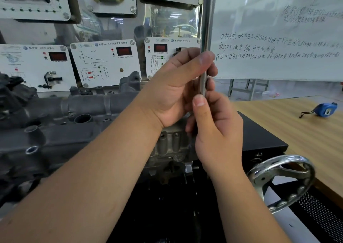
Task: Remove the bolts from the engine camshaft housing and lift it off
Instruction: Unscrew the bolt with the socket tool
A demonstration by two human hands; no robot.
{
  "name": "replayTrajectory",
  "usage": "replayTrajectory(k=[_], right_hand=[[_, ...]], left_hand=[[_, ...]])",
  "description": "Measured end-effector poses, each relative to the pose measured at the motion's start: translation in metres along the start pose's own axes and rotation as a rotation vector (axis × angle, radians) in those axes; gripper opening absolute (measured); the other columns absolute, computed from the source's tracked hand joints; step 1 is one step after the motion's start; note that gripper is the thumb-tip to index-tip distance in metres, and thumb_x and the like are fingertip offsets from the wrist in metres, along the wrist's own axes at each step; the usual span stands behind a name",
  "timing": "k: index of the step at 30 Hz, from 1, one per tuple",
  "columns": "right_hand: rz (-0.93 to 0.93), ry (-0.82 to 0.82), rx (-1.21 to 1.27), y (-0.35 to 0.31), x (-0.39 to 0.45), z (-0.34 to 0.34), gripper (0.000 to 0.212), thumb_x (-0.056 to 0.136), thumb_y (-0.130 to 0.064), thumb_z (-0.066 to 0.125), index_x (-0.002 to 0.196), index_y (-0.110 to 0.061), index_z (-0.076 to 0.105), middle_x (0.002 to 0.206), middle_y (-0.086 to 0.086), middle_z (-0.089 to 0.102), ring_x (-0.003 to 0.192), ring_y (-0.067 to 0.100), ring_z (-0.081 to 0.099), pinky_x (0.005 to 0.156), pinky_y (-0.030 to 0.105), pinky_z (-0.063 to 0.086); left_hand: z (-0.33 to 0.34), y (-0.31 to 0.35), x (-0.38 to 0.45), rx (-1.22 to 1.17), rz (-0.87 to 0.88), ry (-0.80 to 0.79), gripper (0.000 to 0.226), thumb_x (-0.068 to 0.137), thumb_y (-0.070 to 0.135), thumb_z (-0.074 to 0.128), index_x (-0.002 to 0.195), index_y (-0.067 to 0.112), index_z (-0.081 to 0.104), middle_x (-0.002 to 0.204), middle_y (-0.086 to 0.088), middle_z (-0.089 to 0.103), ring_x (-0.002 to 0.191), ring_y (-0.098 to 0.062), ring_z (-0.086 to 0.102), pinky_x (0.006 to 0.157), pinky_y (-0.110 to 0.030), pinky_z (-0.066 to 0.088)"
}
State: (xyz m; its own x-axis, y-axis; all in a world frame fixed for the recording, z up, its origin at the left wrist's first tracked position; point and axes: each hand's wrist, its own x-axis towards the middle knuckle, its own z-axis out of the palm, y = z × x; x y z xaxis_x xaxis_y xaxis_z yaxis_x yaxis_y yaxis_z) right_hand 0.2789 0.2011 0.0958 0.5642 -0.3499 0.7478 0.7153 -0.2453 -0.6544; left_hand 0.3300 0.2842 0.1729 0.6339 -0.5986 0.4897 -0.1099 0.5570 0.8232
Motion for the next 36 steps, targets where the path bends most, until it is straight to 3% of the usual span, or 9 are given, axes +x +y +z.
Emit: replayTrajectory(k=[3, 7, 10, 14, 19, 24, 28, 33, 36], right_hand=[[-0.021, -0.006, -0.005, -0.0013, -0.0008, 0.0002, 0.027, 0.101, -0.038, 0.046, 0.083, -0.027, 0.063, 0.069, 0.004, 0.065, 0.054, 0.014, 0.059, 0.054, 0.025, 0.046], [0.029, -0.029, 0.08, -0.0019, 0.001, -0.0003, 0.031, 0.1, -0.039, 0.043, 0.089, -0.018, 0.062, 0.068, 0.008, 0.063, 0.052, 0.014, 0.054, 0.051, 0.024, 0.043], [0.064, -0.048, 0.13, -0.0011, 0.0015, 0.0006, 0.027, 0.093, -0.047, 0.052, 0.105, -0.024, 0.061, 0.073, 0.004, 0.065, 0.056, 0.008, 0.053, 0.054, 0.022, 0.043], [0.033, -0.018, 0.044, -0.0015, 0.0018, 0.0, 0.025, 0.096, -0.044, 0.051, 0.093, -0.022, 0.064, 0.06, 0.0, 0.06, 0.05, 0.009, 0.052, 0.051, 0.024, 0.042], [0.017, -0.037, 0.043, -0.0014, 0.0013, -0.0021, 0.037, 0.101, -0.039, 0.044, 0.083, -0.013, 0.062, 0.062, 0.007, 0.06, 0.051, 0.011, 0.052, 0.051, 0.019, 0.04], [0.078, -0.034, 0.224, -0.001, 0.0018, 0.0007, 0.022, 0.099, -0.039, 0.048, 0.111, -0.028, 0.063, 0.074, 0.009, 0.064, 0.051, 0.01, 0.05, 0.047, 0.023, 0.042], [0.021, -0.053, 0.129, -0.002, 0.0028, -0.0013, 0.017, 0.095, -0.044, 0.053, 0.101, -0.033, 0.064, 0.061, -0.003, 0.058, 0.048, 0.009, 0.05, 0.047, 0.023, 0.04], [0.004, -0.08, 0.041, -0.004, 0.005, -0.0052, 0.031, 0.099, -0.041, 0.047, 0.08, -0.024, 0.065, 0.061, 0.007, 0.062, 0.05, 0.011, 0.055, 0.05, 0.018, 0.042], [0.011, -0.102, 0.073, -0.0035, 0.0059, -0.0051, 0.032, 0.101, -0.037, 0.046, 0.078, -0.027, 0.064, 0.061, 0.002, 0.061, 0.05, 0.01, 0.053, 0.051, 0.017, 0.041]], left_hand=[[-0.0012, 0.0012, -0.0007, -0.027, -0.04, -0.058, 0.03, 0.096, 0.038, 0.044, 0.092, 0.02, 0.068, 0.075, 0.006, 0.068, 0.061, -0.008, 0.064, 0.062, -0.03, 0.022], [-0.0003, 0.0007, -0.0014, -0.012, -0.017, -0.055, 0.023, 0.099, 0.026, 0.045, 0.101, 0.017, 0.066, 0.077, 0.005, 0.068, 0.063, -0.008, 0.065, 0.035, -0.019, 0.02], [-0.0007, -0.0006, -0.0006, 0.025, 0.004, 0.0, 0.016, 0.096, 0.023, 0.052, 0.093, 0.018, 0.067, 0.075, 0.004, 0.068, 0.062, -0.009, 0.064, 0.052, -0.029, 0.017], [-0.0013, -0.002, 0.0003, 0.039, 0.017, 0.031, 0.005, 0.091, 0.022, 0.055, 0.091, 0.017, 0.054, 0.071, 0.006, 0.067, 0.06, -0.009, 0.062, 0.064, -0.032, 0.018], [0.0001, 0.0017, -0.0014, -0.049, -0.056, -0.039, 0.027, 0.098, 0.035, 0.045, 0.098, 0.02, 0.067, 0.08, 0.005, 0.07, 0.064, -0.008, 0.066, 0.035, -0.017, 0.026], [0.0007, 0.0016, -0.0015, -0.046, -0.026, -0.032, 0.025, 0.095, 0.02, 0.051, 0.094, 0.021, 0.077, 0.082, 0.001, 0.071, 0.067, -0.009, 0.067, 0.034, -0.016, 0.027], [-0.0009, -0.0014, 0.0003, -0.017, -0.004, 0.025, 0.008, 0.088, 0.016, 0.058, 0.094, 0.016, 0.063, 0.076, 0.001, 0.07, 0.063, -0.011, 0.065, 0.058, -0.025, 0.044], [-0.0005, 0.0003, -0.0005, -0.024, -0.029, -0.004, 0.016, 0.091, 0.027, 0.054, 0.097, 0.018, 0.066, 0.076, 0.004, 0.067, 0.064, -0.01, 0.064, 0.037, -0.019, 0.02], [0.0009, 0.0017, -0.0011, -0.064, -0.064, -0.034, 0.031, 0.095, 0.034, 0.047, 0.094, 0.019, 0.074, 0.076, 0.003, 0.068, 0.063, -0.009, 0.065, 0.03, -0.014, 0.026]])
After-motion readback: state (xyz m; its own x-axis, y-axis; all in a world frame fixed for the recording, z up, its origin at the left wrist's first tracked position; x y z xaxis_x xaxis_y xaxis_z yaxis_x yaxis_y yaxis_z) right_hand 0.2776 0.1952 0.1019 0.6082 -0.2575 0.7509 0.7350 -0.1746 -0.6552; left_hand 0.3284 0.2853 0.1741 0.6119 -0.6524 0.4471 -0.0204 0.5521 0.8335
